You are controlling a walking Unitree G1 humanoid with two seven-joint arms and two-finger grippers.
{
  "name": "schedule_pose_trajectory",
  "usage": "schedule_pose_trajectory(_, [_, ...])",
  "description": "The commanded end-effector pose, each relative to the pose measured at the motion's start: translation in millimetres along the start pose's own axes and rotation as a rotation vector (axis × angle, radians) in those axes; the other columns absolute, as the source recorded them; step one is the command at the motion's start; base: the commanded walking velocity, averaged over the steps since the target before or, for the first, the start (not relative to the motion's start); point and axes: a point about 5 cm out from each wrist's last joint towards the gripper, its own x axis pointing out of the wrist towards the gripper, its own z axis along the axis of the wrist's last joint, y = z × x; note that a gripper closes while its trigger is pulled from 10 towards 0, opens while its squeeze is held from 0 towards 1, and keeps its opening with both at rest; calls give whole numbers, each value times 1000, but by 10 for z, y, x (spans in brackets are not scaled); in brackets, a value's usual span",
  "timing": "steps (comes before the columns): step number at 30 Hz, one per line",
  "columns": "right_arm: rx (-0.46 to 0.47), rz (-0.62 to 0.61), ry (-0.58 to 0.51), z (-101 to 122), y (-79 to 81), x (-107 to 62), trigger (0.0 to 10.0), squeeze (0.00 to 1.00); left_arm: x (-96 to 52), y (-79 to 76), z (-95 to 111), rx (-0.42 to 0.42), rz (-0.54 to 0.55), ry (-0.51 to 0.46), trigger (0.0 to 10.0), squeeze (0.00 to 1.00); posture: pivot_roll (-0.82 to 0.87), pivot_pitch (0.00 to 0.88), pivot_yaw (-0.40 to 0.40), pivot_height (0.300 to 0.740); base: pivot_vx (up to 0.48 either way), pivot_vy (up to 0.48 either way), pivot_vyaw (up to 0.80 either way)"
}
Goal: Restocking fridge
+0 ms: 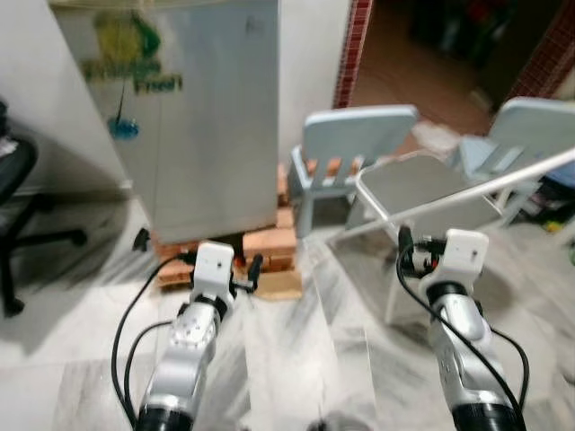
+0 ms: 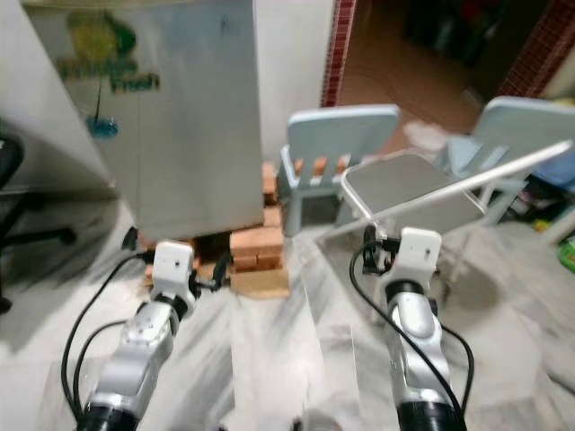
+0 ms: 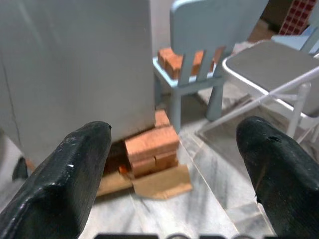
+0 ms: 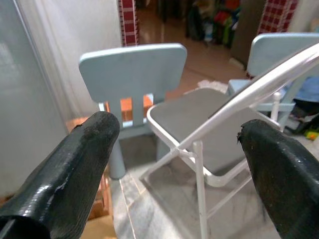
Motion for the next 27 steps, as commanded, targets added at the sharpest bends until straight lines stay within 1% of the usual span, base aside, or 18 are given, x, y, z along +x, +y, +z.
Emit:
schedule_pose_trajectory(1, [8,19,-17,36,65,13,10000,0,-12,79,-7,10,31,3,10000,0,17,0,7,740,0,480,-800])
schedule_pose_trajectory(12, [16,9,-14,13,67,21,10000,0,3,75,0,7,26,-1,10000,0,20,0,15,740,0,480,-800])
schedule_pose_trajectory(20, [28,15,-20,7,88,15,10000,0,-9,78,-17,17,22,5,10000,0,22,0,20,740,0,480,0])
schedule_pose_trajectory(22, [32,16,-19,-4,95,7,10000,0,-26,114,-8,50,32,-14,10000,0,26,0,26,740,0,480,0])
schedule_pose_trajectory(27, [36,11,-10,-43,96,-7,10000,0,-58,146,32,47,48,-46,10000,0,27,0,31,740,0,480,0])
